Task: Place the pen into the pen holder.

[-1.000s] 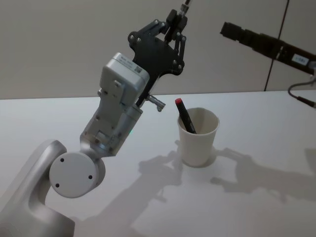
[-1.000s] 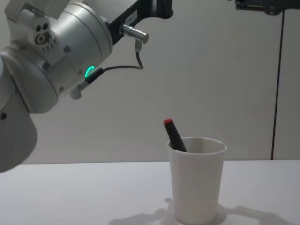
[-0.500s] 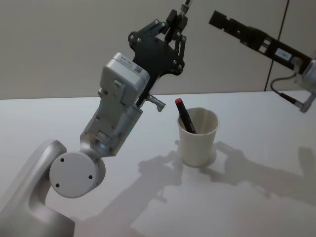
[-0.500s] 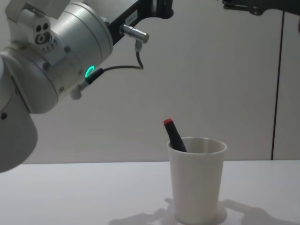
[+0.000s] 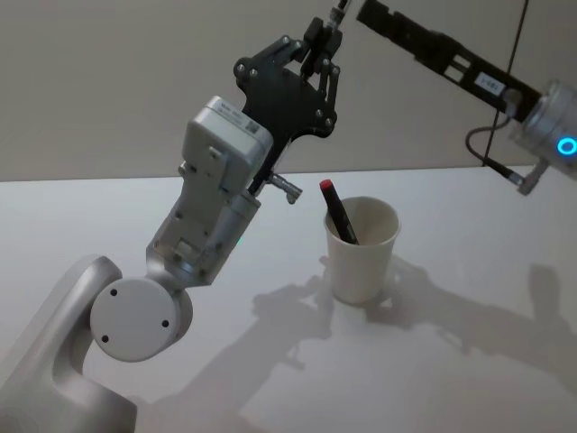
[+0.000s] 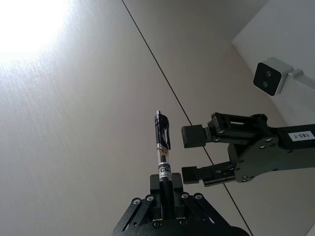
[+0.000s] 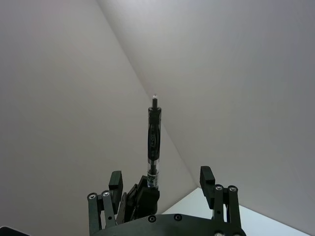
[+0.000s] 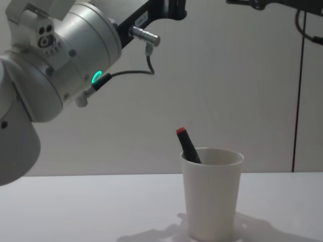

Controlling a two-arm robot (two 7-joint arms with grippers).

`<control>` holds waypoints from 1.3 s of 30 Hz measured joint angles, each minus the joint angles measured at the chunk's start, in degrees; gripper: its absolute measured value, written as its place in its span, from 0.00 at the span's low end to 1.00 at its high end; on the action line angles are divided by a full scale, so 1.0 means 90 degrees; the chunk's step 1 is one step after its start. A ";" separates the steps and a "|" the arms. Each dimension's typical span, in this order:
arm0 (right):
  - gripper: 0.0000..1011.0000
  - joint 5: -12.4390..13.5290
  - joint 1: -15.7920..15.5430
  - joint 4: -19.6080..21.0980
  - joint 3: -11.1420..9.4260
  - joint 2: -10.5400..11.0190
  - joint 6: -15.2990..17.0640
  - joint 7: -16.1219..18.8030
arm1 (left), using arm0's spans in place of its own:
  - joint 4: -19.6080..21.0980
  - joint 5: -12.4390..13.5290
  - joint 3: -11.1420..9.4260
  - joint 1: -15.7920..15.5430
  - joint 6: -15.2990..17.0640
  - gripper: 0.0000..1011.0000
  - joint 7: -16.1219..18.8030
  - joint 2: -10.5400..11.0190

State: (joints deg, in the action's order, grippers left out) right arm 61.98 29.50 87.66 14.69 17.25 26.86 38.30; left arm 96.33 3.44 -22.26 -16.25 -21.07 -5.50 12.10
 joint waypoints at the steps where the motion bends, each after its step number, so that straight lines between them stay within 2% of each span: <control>1: 0.99 0.0005 0.0017 -0.0010 0.0013 -0.0015 -0.0009 -0.0014 | 0.0000 0.0000 0.0000 0.0000 0.0000 0.14 0.0000 0.0000; 19: 0.99 0.0035 0.0319 -0.0293 0.0178 -0.0223 -0.0281 -0.0141 | 0.0000 0.0000 0.0000 0.0000 0.0000 0.14 0.0000 0.0000; 39: 0.99 0.0036 0.0523 -0.0510 0.0339 -0.0294 -0.0356 0.0251 | 0.0000 0.0000 0.0000 0.0000 0.0000 0.14 0.0001 0.0000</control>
State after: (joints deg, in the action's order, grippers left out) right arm 62.31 34.21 83.07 17.73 14.61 23.65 40.56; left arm 96.33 3.44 -22.25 -16.25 -21.07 -5.50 12.10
